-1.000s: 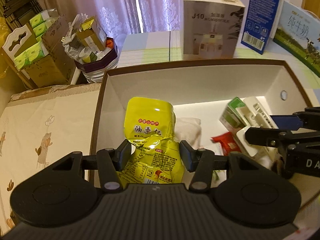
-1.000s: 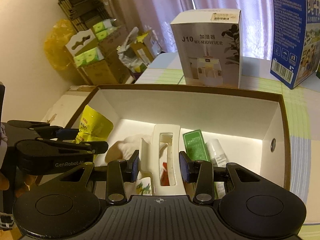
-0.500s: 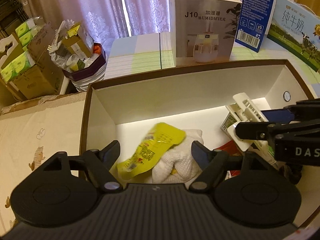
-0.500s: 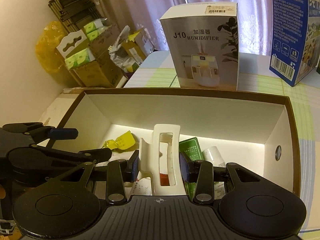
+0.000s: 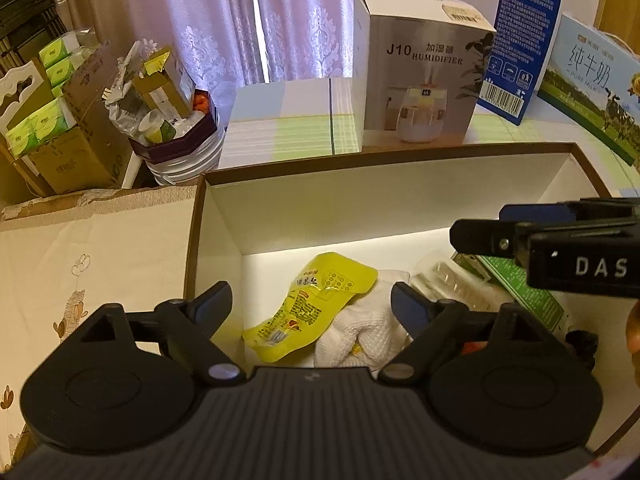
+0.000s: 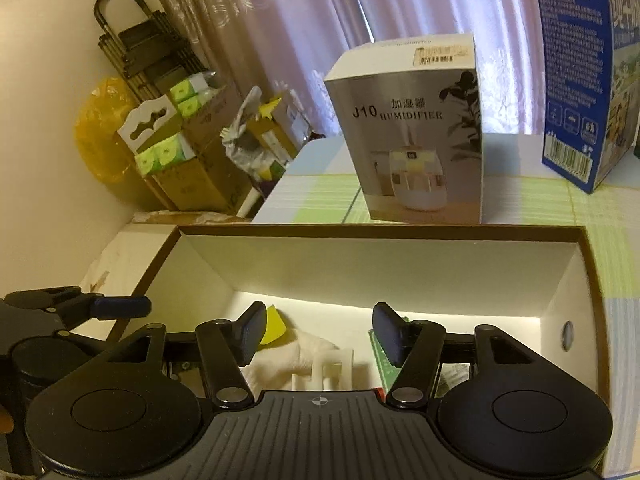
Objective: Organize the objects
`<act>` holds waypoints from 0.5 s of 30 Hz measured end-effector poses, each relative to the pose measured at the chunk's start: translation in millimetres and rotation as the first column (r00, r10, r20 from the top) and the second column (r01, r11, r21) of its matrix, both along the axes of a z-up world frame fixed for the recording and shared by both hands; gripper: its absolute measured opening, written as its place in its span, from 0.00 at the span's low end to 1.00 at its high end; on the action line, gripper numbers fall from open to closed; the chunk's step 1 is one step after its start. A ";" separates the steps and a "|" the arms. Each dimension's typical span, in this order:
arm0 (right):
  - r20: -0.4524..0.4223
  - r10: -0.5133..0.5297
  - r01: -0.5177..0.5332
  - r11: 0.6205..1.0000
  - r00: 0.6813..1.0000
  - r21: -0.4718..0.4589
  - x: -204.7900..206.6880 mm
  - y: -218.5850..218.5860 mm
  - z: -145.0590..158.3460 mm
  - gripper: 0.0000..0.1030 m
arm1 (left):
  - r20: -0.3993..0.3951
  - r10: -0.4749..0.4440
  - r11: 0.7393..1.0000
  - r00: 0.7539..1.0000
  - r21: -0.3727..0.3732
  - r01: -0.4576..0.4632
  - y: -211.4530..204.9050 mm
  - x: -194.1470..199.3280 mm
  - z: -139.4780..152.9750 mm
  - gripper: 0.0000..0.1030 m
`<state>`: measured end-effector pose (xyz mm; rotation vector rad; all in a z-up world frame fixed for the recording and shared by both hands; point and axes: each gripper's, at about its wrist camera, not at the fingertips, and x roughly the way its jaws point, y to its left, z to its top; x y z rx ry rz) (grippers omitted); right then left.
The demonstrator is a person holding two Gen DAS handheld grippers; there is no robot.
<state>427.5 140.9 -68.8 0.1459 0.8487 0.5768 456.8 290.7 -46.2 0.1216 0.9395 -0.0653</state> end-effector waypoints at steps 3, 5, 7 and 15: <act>-0.002 -0.003 0.003 1.000 1.000 -0.016 -6.2 -5.5 4.4 0.56 | 0.012 0.001 1.000 1.000 -0.014 -0.001 1.6 -5.3 4.8 0.86; 0.000 -0.005 0.005 1.000 1.000 -0.024 -11.6 -10.3 7.5 0.57 | 0.019 0.001 1.000 1.000 -0.024 -0.001 2.3 -9.8 8.3 0.87; -0.002 -0.008 0.008 0.999 1.000 -0.035 -17.7 -14.8 10.3 0.58 | 0.025 0.005 0.999 1.000 -0.033 -0.004 3.0 -14.8 11.4 0.90; -0.007 -0.015 0.014 0.995 1.000 -0.097 -50.9 -31.4 20.2 0.69 | 0.050 0.002 0.998 0.999 -0.070 0.002 0.3 -41.0 24.2 0.94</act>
